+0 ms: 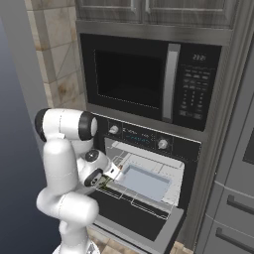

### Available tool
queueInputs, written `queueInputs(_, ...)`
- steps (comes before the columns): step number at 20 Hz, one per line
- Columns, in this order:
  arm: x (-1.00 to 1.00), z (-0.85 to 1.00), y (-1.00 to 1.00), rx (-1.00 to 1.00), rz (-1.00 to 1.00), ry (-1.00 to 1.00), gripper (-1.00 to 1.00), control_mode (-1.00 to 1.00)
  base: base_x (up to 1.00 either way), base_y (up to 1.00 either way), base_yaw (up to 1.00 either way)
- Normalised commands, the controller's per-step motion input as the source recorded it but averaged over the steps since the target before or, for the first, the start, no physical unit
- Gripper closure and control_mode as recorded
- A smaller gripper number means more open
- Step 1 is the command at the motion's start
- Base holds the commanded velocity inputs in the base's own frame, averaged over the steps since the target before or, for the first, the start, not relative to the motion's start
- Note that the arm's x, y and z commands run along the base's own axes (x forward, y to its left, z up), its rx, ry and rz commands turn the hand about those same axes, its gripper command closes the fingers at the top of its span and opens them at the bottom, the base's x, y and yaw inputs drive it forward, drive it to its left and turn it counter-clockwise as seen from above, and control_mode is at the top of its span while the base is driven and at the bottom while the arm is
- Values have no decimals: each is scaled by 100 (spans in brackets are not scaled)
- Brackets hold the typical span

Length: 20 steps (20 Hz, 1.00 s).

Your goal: Place the fish on the bottom rack of the oven.

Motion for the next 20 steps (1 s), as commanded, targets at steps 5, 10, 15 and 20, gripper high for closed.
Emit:
queueInputs(5,0,-1,-48,4,0,0,100,-100,0,0,0)
queueInputs(10,0,-32,-27,0,0,0,100,-100,0,0,0)
queueInputs(15,0,-60,-2,0,0,0,100,-100,0,0,0)
queueInputs(20,0,-54,-3,0,0,0,100,-100,0,0,0)
